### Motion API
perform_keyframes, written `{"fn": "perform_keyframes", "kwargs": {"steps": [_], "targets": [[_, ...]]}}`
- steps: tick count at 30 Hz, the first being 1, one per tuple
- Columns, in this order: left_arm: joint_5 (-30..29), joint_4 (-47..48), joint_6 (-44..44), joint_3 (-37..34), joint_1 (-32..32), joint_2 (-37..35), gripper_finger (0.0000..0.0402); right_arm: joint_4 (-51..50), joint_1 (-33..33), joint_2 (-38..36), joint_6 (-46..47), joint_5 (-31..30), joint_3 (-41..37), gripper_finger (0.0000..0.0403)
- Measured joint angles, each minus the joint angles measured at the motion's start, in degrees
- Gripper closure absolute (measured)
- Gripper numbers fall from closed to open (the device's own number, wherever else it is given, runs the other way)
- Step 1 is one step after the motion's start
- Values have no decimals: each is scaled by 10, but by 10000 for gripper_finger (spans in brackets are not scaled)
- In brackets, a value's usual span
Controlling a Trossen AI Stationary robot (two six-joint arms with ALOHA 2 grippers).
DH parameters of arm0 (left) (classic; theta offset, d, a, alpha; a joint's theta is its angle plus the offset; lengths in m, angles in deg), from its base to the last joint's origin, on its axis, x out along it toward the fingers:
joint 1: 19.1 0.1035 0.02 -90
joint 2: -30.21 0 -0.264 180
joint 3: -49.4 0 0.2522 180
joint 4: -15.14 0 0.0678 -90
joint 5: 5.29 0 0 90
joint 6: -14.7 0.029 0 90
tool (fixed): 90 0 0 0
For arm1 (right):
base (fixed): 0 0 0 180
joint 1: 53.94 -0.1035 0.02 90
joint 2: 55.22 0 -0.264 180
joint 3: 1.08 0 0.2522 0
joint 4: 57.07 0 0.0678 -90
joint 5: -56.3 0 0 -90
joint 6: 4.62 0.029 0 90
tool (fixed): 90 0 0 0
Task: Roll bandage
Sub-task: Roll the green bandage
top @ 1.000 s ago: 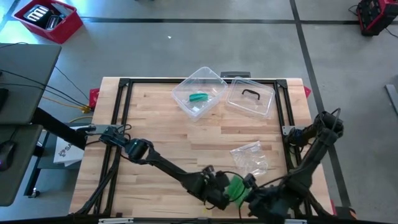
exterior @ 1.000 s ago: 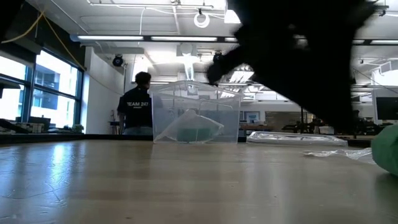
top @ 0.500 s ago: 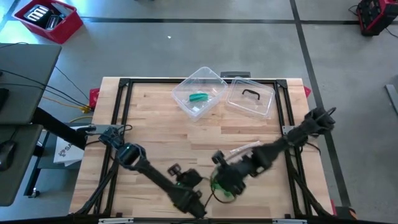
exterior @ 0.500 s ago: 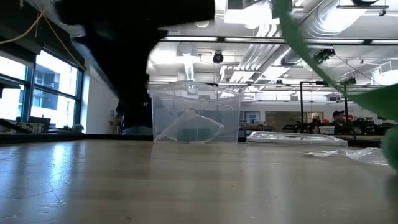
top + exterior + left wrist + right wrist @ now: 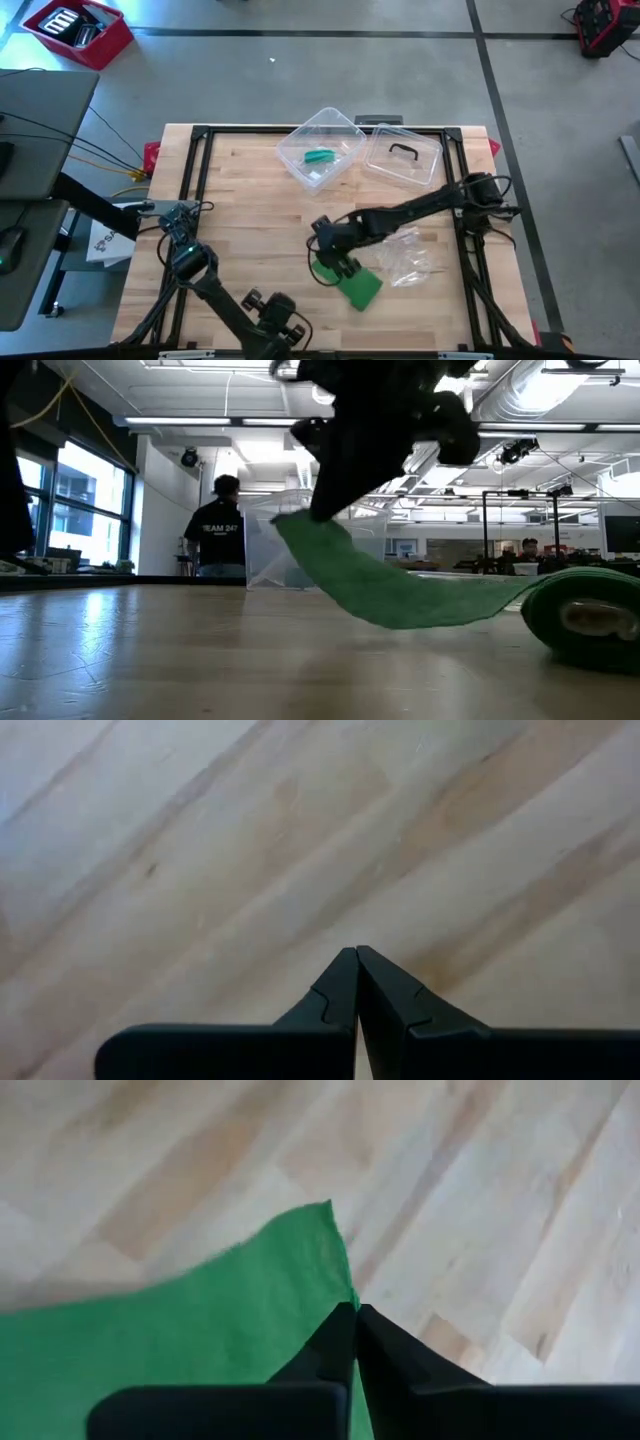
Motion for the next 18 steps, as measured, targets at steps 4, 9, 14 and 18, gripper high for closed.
{"fn": "perform_keyframes", "kwargs": {"steps": [4, 9, 14, 18], "targets": [[12, 0, -48, 0, -14, -1, 402, -18, 25, 3, 8, 25, 2, 340], [12, -15, -91, 0, -23, -1, 401, -83, 40, -23, 9, 49, 31, 252], [6, -69, -59, 1, -20, -1, 401, -188, 29, -86, 0, 106, 39, 224], [-35, -79, -31, 1, -11, -1, 401, -203, -16, -151, -19, 315, -28, 226]]}}
